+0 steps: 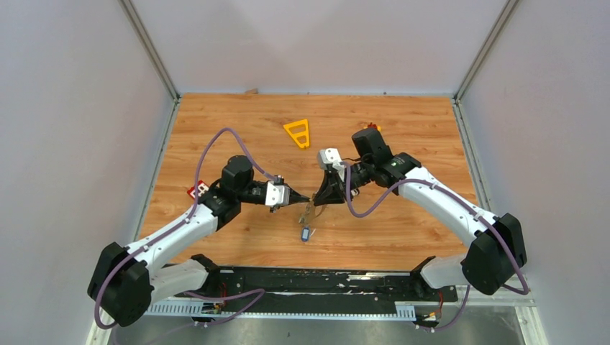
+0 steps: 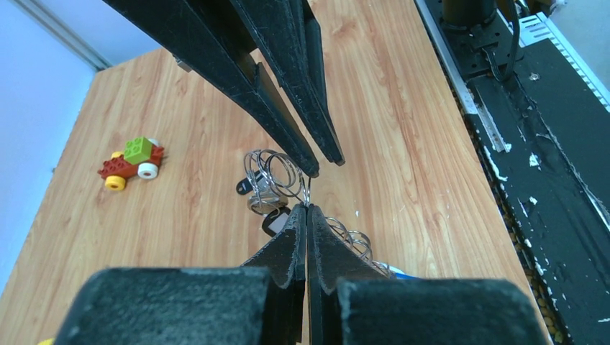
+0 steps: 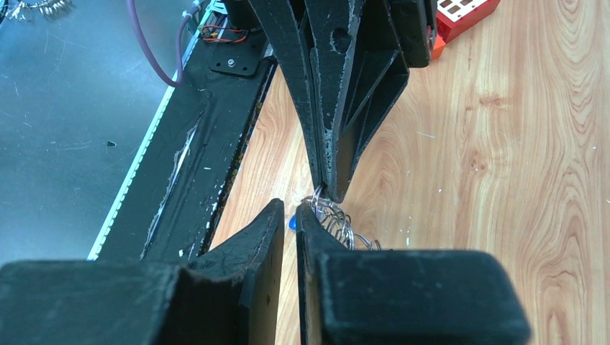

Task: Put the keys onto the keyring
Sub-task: Adjust the keyring.

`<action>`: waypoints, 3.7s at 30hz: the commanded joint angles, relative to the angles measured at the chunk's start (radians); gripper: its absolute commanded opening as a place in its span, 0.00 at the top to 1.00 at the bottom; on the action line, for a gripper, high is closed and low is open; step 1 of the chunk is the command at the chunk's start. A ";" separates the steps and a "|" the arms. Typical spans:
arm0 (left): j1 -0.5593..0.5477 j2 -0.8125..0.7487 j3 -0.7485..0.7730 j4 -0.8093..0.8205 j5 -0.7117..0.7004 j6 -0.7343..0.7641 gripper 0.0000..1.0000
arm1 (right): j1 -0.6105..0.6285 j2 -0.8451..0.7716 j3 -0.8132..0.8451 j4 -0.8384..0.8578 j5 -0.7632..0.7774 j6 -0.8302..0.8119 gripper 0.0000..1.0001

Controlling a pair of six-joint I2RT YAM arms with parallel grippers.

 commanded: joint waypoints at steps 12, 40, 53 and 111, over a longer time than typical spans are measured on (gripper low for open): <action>0.002 0.019 0.050 -0.007 0.028 -0.039 1.00 | 0.037 0.034 0.022 0.067 0.051 0.020 0.87; 0.002 0.022 0.054 0.014 -0.061 -0.093 1.00 | 0.037 0.043 0.042 0.006 0.052 -0.030 0.82; 0.003 0.024 0.049 0.005 -0.053 -0.083 1.00 | 0.035 -0.018 0.032 0.040 0.094 -0.005 0.71; 0.011 0.037 0.062 0.076 -0.080 -0.209 1.00 | 0.045 0.009 -0.009 0.194 0.237 0.103 1.00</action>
